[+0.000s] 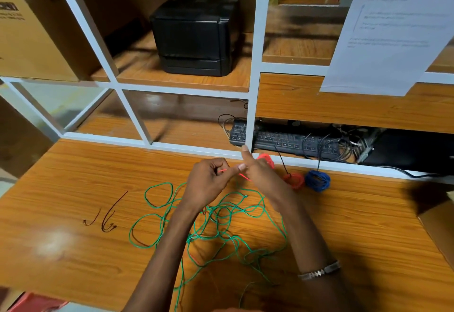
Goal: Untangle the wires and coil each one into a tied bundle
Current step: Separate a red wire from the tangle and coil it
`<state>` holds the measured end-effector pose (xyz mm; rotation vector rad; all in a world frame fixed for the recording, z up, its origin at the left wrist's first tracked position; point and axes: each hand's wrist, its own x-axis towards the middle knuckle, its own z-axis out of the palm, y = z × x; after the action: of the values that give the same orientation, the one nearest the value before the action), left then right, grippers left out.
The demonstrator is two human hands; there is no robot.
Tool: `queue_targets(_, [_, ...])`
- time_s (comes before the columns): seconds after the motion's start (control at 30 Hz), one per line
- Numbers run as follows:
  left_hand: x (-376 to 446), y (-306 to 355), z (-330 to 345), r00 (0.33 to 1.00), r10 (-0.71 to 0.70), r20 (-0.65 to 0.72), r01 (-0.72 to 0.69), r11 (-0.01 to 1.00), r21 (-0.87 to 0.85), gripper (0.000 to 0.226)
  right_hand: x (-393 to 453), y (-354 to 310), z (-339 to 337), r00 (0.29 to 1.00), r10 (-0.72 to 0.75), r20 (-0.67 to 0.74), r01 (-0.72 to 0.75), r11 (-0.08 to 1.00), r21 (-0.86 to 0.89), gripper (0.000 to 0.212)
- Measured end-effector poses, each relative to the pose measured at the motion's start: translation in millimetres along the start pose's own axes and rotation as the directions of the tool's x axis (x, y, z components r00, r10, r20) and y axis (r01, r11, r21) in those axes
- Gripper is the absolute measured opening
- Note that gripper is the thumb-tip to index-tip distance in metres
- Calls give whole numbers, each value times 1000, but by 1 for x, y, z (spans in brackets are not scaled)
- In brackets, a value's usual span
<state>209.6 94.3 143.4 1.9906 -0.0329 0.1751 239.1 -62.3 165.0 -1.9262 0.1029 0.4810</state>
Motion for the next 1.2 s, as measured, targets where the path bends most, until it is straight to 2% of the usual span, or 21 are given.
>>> queue_targets(0.03, [2,-2,-1,999,-9,-46,11,999,43,58,0,0,7,1000,-8,-6,7,996,-84,107])
queue_targets(0.07, [3,-4,-3,996,-15,-90,22,997,78,56,-2,-2,13,1000,-20,4,21,989,-148,112])
queue_targets(0.17, [4,-8,-12,987,-26,-157,45,992,119,58,-5,-3,16,998,-48,49,56,983,-173,106])
queue_targets(0.23, [4,-10,-18,990,-12,-139,30,991,128,60,-8,-2,14,987,2,158,22,988,-151,116])
queue_targets(0.33, [2,-14,-24,994,19,-109,-5,992,126,58,-8,-1,15,921,81,382,-39,993,-116,134])
queue_targets(0.43, [1,-15,-27,990,8,-141,12,990,139,56,-11,-5,12,791,115,601,-84,993,-80,136])
queue_targets(0.5, [0,-15,-28,990,-2,-138,21,991,135,57,-13,-6,5,637,78,767,-144,989,19,132])
queue_targets(0.57, [-1,-14,-30,988,-2,-156,21,993,119,65,-15,-7,-6,475,-46,879,-203,966,161,125])
queue_targets(0.6, [-1,-13,-31,984,-1,-177,23,992,122,69,-15,-5,-11,423,-130,897,-225,944,243,121])
queue_targets(0.67, [1,-13,-36,976,-1,-217,32,989,141,72,-15,-4,-21,381,-334,862,-276,849,451,113])
queue_targets(0.73, [2,-15,-40,971,1,-238,33,990,140,75,-15,-3,-27,408,-539,737,-358,647,673,103])
queue_targets(0.83, [4,-10,-34,974,27,-227,-4,995,100,77,-8,-2,-31,578,-657,484,-409,280,868,83])
queue_targets(0.87, [5,-7,-30,976,40,-214,-20,995,96,76,-6,-4,-31,638,-657,402,-410,152,899,75])
queue_targets(0.93, [4,-6,-24,979,61,-193,-39,993,116,72,-3,-7,-31,790,-565,237,-325,-59,944,65])
queue_targets(1.0, [2,-9,-20,983,69,-171,-50,992,114,70,0,-9,-39,907,-414,78,-165,-181,970,67])
queue_targets(1.07, [-2,-12,-16,986,83,-144,-71,994,88,71,3,-7,-48,956,-291,-40,-21,-205,978,67])
queue_targets(1.1, [-4,-11,-14,987,98,-128,-88,993,79,71,4,-6,-50,968,-239,-73,34,-162,986,67])
queue_targets(1.13, [-5,-8,-12,987,112,-116,-104,992,74,70,4,-7,-50,974,-205,-96,82,-74,994,68])
queue_targets(1.2, [-5,-1,-8,986,127,-110,-121,991,62,68,3,-11,-40,975,-156,-158,189,207,960,63])
